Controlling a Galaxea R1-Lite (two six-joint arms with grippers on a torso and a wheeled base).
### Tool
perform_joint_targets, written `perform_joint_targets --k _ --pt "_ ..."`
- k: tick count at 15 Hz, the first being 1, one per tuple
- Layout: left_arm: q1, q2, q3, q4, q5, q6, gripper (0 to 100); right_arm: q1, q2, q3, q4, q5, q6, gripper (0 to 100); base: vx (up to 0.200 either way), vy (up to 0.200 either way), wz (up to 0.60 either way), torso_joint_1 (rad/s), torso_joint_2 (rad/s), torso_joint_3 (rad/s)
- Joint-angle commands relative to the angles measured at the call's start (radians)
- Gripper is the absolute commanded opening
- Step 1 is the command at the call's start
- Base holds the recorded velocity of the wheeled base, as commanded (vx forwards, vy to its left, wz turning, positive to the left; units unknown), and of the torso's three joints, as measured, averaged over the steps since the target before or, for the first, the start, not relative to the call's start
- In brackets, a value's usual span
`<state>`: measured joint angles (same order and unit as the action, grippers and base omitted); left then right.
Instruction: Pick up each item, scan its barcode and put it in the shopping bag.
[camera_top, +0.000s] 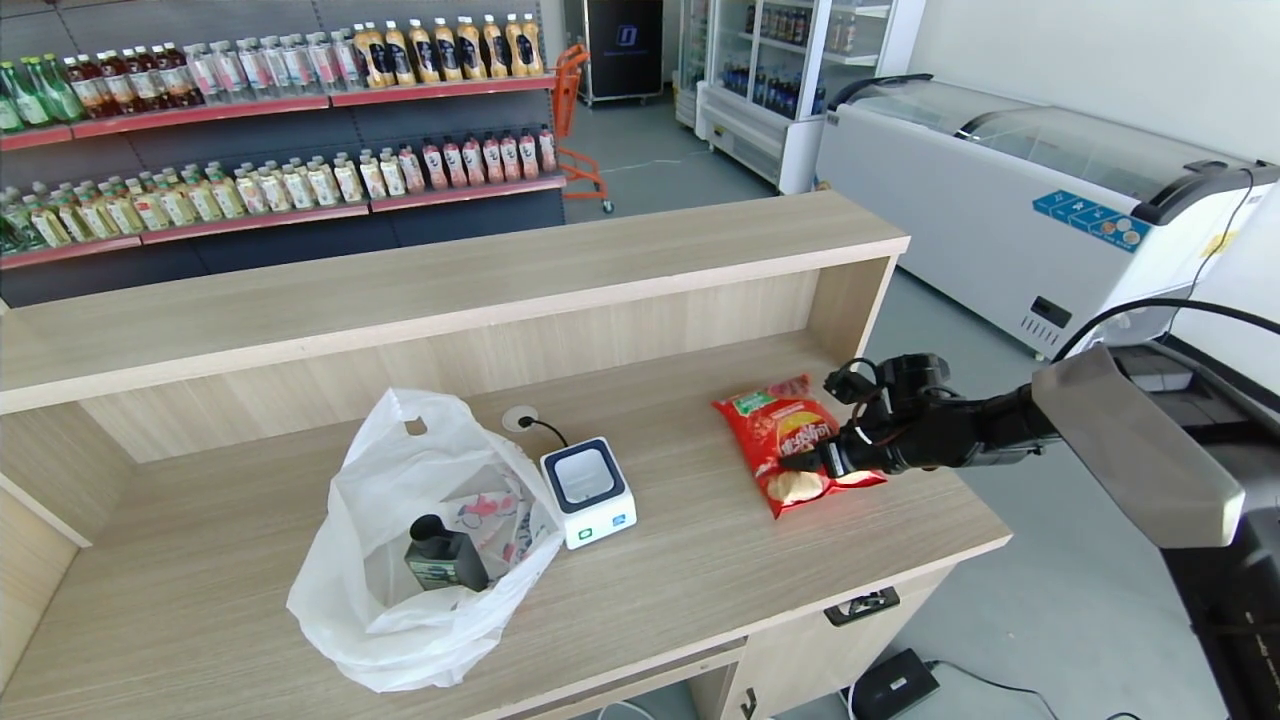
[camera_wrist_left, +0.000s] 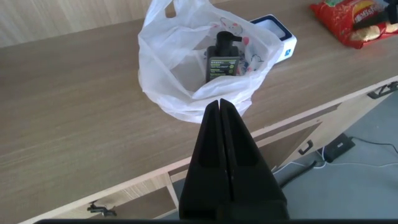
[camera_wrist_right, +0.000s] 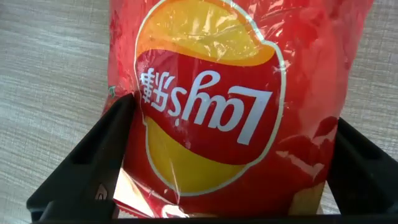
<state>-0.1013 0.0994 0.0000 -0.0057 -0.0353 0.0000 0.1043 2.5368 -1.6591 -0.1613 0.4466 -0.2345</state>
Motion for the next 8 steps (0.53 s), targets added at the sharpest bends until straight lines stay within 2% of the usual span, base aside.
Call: perform_joint_targets --k 1,3,4,8 --pt "0.000 0.000 0.000 0.000 0.000 0.000 0 0.000 0.008 -0.001 0.003 0.000 -0.002 100 0.000 0.000 0.00 0.000 0.00 0.000" --pt "0.000 0.000 0.000 0.000 0.000 0.000 0 0.005 0.005 0.004 0.003 0.003 -0.003 100 0.000 0.000 0.00 0.000 0.00 0.000" --pt "0.000 0.000 0.000 0.000 0.000 0.000 0 0.008 0.002 0.002 0.003 0.011 -0.006 0 0.000 0.000 0.00 0.000 0.00 0.000" --pt "0.002 0.000 0.000 -0.002 0.000 0.000 0 0.009 -0.013 0.010 0.006 0.011 -0.023 0 0.000 0.000 0.00 0.000 0.00 0.000"
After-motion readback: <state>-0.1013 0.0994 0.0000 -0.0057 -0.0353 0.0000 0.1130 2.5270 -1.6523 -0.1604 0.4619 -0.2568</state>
